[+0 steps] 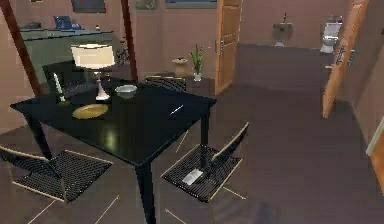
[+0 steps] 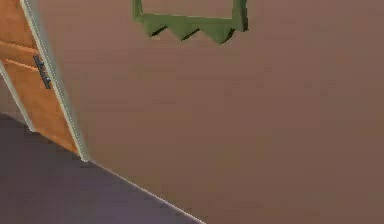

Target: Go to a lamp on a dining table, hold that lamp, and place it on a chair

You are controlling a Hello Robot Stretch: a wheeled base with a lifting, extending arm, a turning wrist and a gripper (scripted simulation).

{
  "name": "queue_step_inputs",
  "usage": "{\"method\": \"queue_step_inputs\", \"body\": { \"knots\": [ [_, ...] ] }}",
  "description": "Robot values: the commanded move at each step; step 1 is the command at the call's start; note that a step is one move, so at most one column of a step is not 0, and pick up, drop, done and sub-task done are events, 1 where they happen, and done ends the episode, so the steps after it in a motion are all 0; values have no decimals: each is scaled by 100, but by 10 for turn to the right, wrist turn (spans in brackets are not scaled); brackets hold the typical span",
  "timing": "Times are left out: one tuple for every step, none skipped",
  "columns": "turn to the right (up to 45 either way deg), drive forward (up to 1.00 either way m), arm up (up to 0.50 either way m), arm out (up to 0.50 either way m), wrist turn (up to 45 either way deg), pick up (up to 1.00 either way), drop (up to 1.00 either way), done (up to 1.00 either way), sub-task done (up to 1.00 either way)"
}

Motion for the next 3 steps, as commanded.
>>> {"method": "queue_step_inputs", "body": {
  "knots": [
    [-450,0,0,0,0,0,0,0,0],
    [-120,0,0,0,0,0,0,0,0],
    [0,30,0,0,0,0,0,0,0]
  ]
}}
